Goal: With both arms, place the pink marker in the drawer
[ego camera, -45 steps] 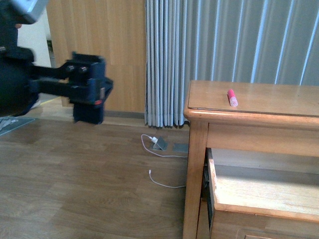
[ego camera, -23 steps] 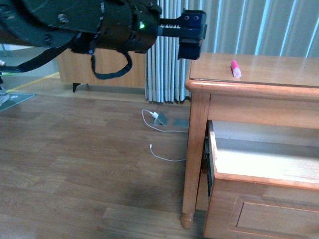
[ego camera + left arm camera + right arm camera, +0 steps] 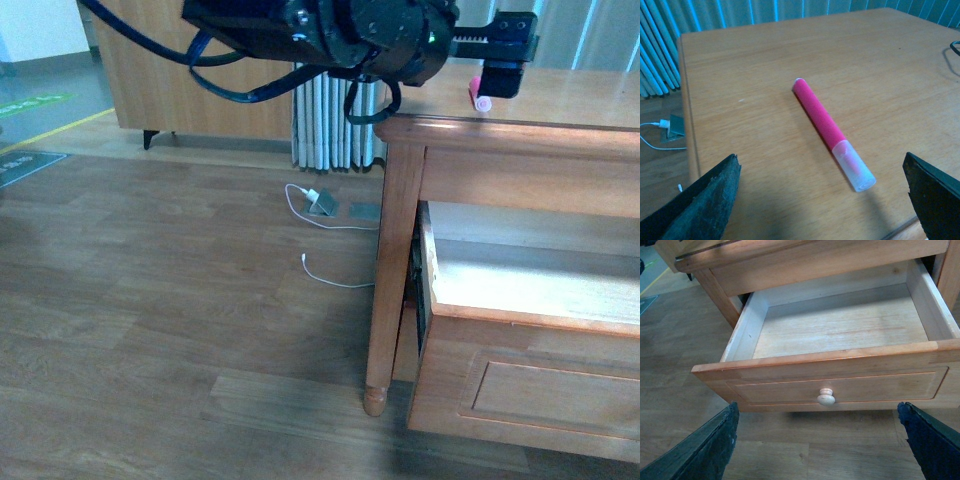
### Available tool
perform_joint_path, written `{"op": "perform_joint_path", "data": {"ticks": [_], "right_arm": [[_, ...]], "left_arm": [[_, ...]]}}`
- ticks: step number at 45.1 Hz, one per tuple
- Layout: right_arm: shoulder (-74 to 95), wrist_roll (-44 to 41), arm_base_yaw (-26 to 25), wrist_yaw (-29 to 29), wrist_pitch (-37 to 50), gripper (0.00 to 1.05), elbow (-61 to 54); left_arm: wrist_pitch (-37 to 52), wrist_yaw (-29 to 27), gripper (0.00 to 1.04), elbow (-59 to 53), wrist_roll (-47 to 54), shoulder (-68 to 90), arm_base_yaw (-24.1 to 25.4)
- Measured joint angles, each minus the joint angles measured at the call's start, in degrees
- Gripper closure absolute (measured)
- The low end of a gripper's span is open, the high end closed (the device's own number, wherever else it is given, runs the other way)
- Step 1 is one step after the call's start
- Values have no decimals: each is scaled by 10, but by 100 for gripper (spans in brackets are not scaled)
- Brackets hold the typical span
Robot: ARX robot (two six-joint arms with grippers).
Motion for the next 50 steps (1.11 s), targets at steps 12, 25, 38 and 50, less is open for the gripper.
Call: {"op": "perform_joint_path", "data": {"ticks": [12, 25, 38, 50], "right_arm": [[0, 0, 0, 0, 0, 8, 0], [0, 0, 0, 0, 0, 8, 0], [0, 0, 0, 0, 0, 8, 0], [0, 0, 0, 0, 0, 8, 0]], "left_arm": [[-67, -10, 6, 129, -1, 76, -14], [-196, -15, 6, 278, -21, 152, -18], [-271, -17, 6, 377, -21, 196, -19], [-318, -21, 9, 429, -19, 216, -21]]}}
